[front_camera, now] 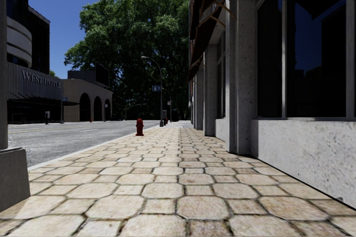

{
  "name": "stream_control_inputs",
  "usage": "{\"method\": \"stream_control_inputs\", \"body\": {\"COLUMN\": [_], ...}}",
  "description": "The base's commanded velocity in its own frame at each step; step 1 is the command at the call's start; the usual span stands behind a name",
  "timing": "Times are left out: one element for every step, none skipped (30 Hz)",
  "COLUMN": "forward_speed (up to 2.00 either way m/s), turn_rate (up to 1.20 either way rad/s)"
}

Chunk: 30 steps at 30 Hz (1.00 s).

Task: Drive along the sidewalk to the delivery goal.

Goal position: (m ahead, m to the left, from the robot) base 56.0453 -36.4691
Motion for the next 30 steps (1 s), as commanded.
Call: {"method": "stream_control_inputs", "body": {"forward_speed": [1.49, 1.49, 1.49, 1.49, 1.49, 1.49, 1.49, 1.49, 1.49, 1.49, 1.49, 1.49, 1.49, 1.49, 1.49, 1.49, 1.49, 1.49, 1.49, 1.49, 1.49, 1.49, 1.49, 1.49, 1.49, 1.49, 1.49, 1.49, 1.49, 1.49], "turn_rate": [0.0, 0.0, 0.0, 0.0, 0.0, 0.0, 0.0, 0.0, 0.0, 0.0, 0.0, 0.0, 0.0, 0.0, 0.0, 0.0, 0.0, 0.0, 0.0, 0.0, 0.0, 0.0, 0.0, 0.0, 0.0, 0.0, 0.0, 0.0, 0.0, 0.0]}}
